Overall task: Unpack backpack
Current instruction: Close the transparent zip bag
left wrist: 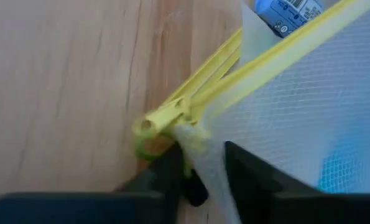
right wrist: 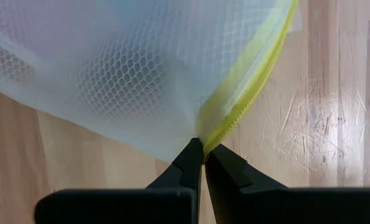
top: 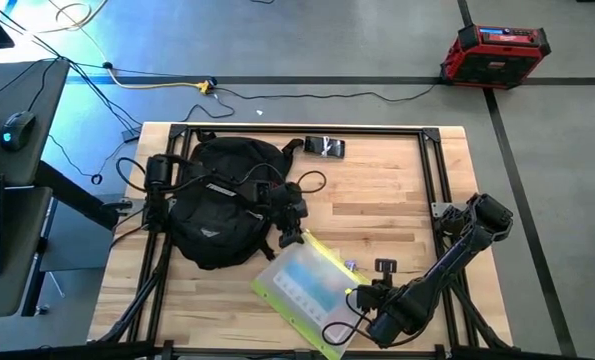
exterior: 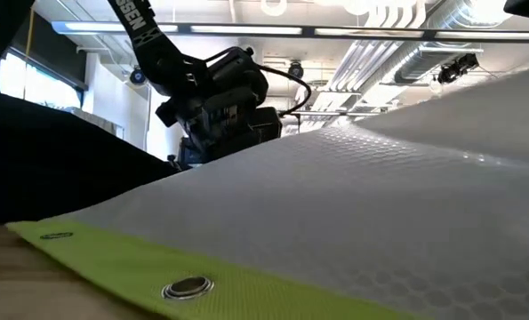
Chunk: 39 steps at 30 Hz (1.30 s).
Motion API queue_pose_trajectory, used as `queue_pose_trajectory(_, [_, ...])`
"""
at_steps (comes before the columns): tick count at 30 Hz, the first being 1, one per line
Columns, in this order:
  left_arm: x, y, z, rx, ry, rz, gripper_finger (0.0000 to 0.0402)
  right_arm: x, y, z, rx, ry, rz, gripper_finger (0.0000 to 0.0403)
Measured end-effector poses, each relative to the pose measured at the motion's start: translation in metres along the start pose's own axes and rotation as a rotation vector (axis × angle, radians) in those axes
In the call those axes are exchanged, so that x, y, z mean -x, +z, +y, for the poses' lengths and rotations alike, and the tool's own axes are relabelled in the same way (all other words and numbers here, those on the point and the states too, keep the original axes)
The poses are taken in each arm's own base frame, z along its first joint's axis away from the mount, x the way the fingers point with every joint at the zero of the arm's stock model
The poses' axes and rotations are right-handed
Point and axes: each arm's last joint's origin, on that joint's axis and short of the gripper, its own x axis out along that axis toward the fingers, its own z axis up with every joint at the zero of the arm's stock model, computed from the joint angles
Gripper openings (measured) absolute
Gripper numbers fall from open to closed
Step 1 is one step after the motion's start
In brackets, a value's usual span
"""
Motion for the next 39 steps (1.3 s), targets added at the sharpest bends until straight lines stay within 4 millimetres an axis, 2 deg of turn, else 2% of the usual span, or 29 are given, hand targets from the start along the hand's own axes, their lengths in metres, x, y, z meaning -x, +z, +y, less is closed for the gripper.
queue_pose_trajectory(2, [-0.001,0.000,-0.001,-0.023,-0.004,-0.009,0.0027,0.000,0.000,0.000,-0.002,0.001,0.000,0.0000])
queue_pose_trajectory(3, [-0.002,0.001,-0.001,-0.026,-0.005,-0.015,0.0015,0.000,0.000,0.000,-0.003,0.000,0.000,0.0000])
queue_pose_trajectory(8, [0.014,0.017,-0.012,-0.102,0.083,-0.098,0.0002,0.000,-0.001,-0.003,-0.046,-0.051,-0.016,0.0000])
queue_pose_trajectory(12, [0.044,0.034,-0.037,-0.243,0.186,-0.217,0.0000,0.001,-0.006,-0.009,-0.076,-0.140,-0.018,0.0000])
queue_pose_trajectory(18, [0.097,0.043,-0.094,-0.469,0.300,-0.375,0.0000,0.007,-0.015,-0.023,-0.095,-0.339,-0.029,0.0000])
queue_pose_trajectory(23, [0.117,0.030,-0.136,-0.634,0.477,-0.414,0.0000,0.012,-0.020,-0.029,-0.097,-0.461,-0.094,0.0000])
queue_pose_trajectory(31, [0.113,-0.001,-0.185,-0.785,0.754,-0.534,0.0000,0.015,-0.019,-0.028,0.009,-0.529,-0.223,0.0000])
queue_pose_trajectory(39, [0.116,-0.031,-0.229,-0.987,0.829,-0.676,0.0000,0.013,-0.011,-0.035,0.187,-0.599,-0.221,0.0000])
